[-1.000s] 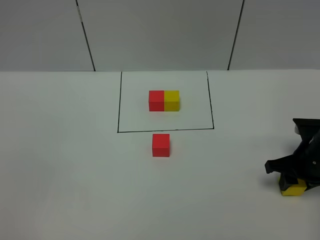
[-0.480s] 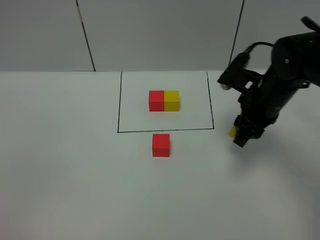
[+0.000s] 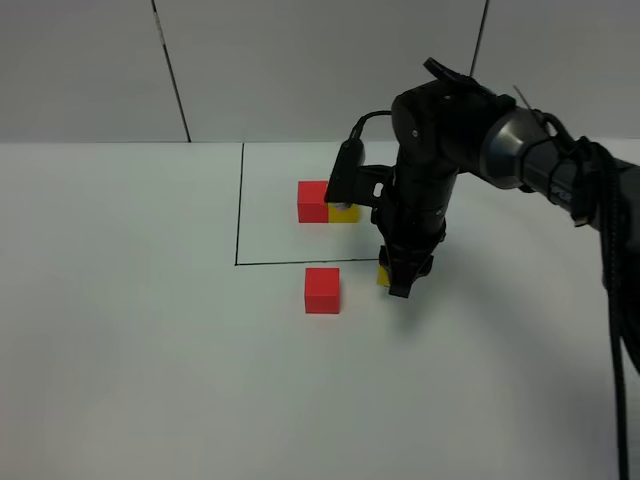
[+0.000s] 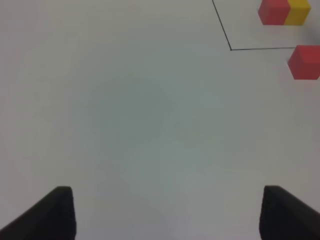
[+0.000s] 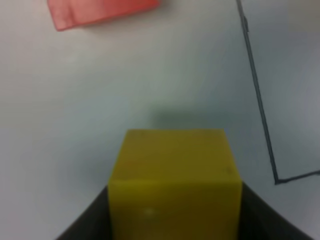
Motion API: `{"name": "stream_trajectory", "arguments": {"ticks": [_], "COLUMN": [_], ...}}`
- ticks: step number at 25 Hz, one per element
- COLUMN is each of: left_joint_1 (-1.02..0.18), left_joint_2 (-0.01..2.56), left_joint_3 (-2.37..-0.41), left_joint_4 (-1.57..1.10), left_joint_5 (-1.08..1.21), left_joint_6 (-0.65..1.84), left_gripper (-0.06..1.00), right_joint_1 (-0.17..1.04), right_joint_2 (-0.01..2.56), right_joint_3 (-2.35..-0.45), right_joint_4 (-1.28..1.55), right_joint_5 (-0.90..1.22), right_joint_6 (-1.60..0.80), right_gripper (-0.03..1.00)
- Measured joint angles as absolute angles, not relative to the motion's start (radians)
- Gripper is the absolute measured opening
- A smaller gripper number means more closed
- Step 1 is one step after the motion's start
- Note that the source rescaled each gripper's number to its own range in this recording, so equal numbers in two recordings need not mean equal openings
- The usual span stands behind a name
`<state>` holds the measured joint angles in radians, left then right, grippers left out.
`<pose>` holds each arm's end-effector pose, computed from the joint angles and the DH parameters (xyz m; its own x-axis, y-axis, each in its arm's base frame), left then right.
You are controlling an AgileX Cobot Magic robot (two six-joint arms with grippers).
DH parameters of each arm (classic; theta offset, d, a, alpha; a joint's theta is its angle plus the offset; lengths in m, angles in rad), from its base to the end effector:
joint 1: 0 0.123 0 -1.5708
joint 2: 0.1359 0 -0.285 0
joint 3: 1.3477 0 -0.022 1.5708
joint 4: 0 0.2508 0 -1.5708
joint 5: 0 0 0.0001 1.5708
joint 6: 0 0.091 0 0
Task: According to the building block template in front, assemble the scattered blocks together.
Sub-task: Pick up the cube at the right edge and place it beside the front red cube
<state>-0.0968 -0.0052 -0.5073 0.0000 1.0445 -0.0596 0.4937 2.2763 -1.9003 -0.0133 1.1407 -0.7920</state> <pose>-0.0058 0.0006 0.2806 -0.4333 -0.0178 -0.9011 0.0710 0.9960 -0.0538 0.4161 0.2227 0.1725 -0.2709 -0.9584 -0.0898 -0.9538 0.2798 -0.1092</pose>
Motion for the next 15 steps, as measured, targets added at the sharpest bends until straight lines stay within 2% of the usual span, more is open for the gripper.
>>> {"name": "stream_trajectory", "arguments": {"ticks": [6,15], "left_joint_1": [-0.097,-0.097], "left_joint_2": [-0.005,-0.005], "left_joint_3": [-0.507,-0.507], "left_joint_4": [0.000,0.000], "left_joint_5": [1.044,1.044], "left_joint_6": [-0.060,-0.060], "left_gripper": [0.75,0.75], "right_joint_1": [0.534,0.554], "right_joint_2": [2.382,2.419], "right_joint_3": [-2.035,-2.044], "right_joint_4": [-0.032,-0.041], "right_joint_5": [1.203,1.214], "right_joint_6": [-0.802,-0.859], "right_gripper": [0.00,0.00]}}
